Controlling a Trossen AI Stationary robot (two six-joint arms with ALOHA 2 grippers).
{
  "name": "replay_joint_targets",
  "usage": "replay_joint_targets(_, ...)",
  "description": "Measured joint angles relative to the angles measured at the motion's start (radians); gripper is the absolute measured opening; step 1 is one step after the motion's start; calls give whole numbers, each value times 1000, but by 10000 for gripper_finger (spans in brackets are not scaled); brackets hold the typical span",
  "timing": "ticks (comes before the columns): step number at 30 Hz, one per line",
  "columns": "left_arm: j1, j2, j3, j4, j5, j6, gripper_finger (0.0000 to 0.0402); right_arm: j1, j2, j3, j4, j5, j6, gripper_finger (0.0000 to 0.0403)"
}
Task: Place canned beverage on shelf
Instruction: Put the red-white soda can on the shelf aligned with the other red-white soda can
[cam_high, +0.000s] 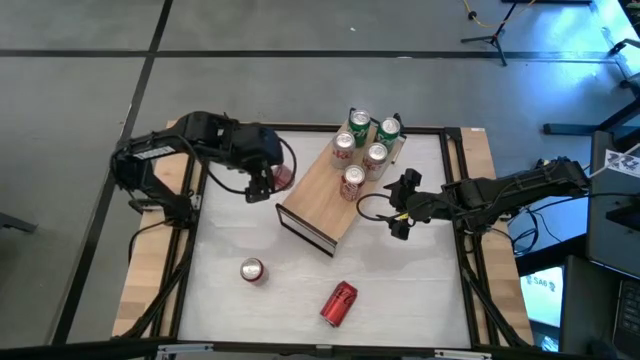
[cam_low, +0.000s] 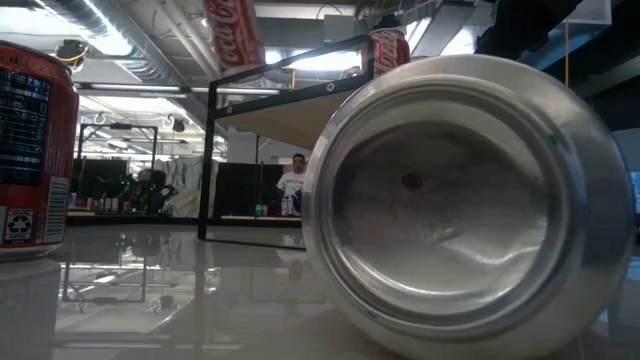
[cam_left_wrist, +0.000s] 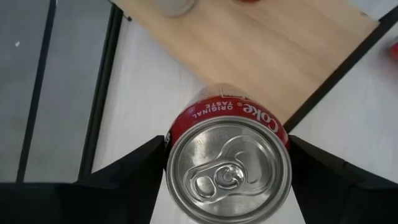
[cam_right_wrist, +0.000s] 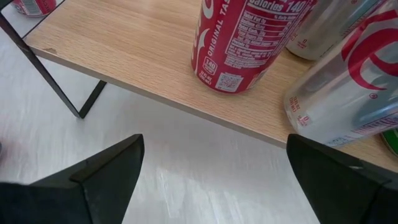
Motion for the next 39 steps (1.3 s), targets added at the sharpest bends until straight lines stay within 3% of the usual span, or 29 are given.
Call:
replay_joint_targets(16, 8, 113, 3, 197, 137, 77, 279, 0, 0, 0, 0, 0, 0, 388)
replay_joint_targets(24, 26, 157, 3, 200, 186, 80, 279, 0, 0, 0, 0, 0, 0, 388)
replay_joint_targets(39, 25, 179, 3, 199, 182, 79, 279, 0, 0, 0, 0, 0, -1, 388)
